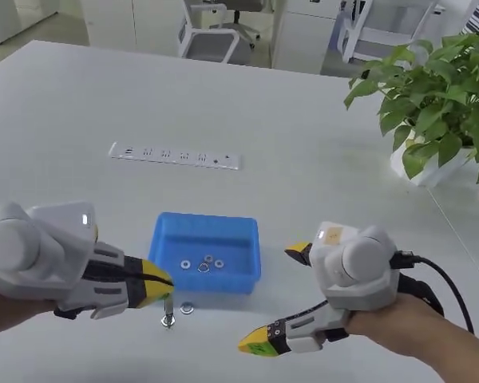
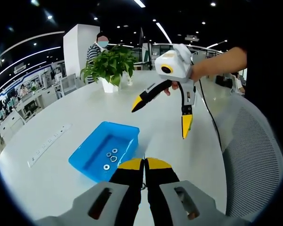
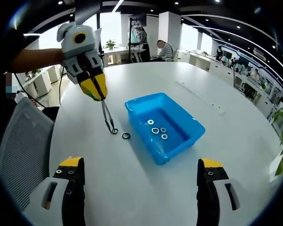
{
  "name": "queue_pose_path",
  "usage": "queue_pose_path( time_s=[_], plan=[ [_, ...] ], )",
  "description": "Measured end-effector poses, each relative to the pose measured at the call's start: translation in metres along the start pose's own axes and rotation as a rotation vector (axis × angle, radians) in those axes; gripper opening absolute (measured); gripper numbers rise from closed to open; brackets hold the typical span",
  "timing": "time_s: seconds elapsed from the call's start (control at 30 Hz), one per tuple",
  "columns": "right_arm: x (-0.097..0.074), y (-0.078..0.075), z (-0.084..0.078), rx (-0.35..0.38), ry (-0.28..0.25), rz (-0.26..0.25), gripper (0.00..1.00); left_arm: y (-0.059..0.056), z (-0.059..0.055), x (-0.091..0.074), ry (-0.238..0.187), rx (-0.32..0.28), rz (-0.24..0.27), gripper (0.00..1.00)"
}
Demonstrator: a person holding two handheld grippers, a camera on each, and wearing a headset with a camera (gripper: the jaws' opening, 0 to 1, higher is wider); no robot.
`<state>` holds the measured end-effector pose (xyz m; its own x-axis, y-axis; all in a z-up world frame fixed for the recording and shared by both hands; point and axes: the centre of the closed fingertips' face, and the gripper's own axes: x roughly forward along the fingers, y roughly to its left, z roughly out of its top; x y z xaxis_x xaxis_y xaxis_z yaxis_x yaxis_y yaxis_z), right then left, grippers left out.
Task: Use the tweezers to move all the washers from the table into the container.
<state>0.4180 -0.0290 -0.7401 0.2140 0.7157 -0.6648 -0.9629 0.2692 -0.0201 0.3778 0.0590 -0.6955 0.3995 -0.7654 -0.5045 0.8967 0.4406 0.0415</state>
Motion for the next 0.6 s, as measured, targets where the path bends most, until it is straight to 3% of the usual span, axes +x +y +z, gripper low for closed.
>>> queue_pose_path(
  time_s=[0.6],
  plan=[
    [0.015,0.013,0.016,-0.064,-0.028,0.062,0.93,0.001,0.0,0.001,-0.001,0.007,-0.031,0.04]
  ],
)
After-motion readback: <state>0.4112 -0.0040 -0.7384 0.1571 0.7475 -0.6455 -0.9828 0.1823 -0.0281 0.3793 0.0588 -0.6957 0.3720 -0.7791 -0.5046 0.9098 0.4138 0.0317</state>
